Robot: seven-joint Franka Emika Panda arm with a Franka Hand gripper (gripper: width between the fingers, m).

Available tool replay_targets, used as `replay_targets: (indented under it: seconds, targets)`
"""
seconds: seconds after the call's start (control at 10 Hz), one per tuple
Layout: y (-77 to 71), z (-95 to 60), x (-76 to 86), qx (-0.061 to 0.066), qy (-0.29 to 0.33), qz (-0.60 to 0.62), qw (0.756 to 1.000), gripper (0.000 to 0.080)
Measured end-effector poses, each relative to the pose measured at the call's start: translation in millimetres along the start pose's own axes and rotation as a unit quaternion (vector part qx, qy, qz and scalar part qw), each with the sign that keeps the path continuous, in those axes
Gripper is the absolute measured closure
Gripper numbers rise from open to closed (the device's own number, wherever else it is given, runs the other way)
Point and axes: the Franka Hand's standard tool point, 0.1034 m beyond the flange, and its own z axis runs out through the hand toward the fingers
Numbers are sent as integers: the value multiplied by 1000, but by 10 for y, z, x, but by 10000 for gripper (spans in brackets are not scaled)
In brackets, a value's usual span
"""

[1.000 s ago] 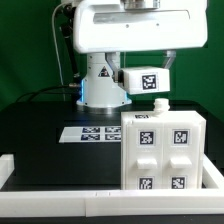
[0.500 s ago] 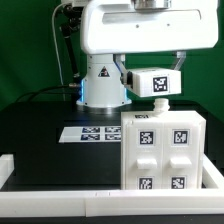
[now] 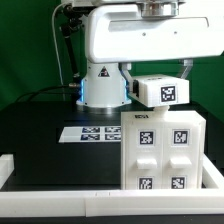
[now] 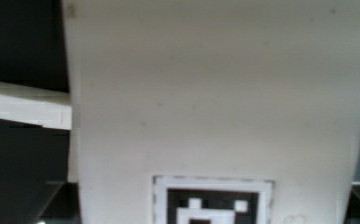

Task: Assemble cabinet

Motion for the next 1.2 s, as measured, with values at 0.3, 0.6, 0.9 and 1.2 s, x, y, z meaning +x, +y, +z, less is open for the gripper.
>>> replay_targets:
  seconds: [0.3,0.6,0.9,1.2]
  targets:
    - [-53,22,20,1,1,-2,1000,238]
    - [-92,96,7,2,-4,-6,1000,238]
    - [-88,137,16,2,-4,-20,1000,238]
    - [-67,137,61,-2,19,-19,1000,238]
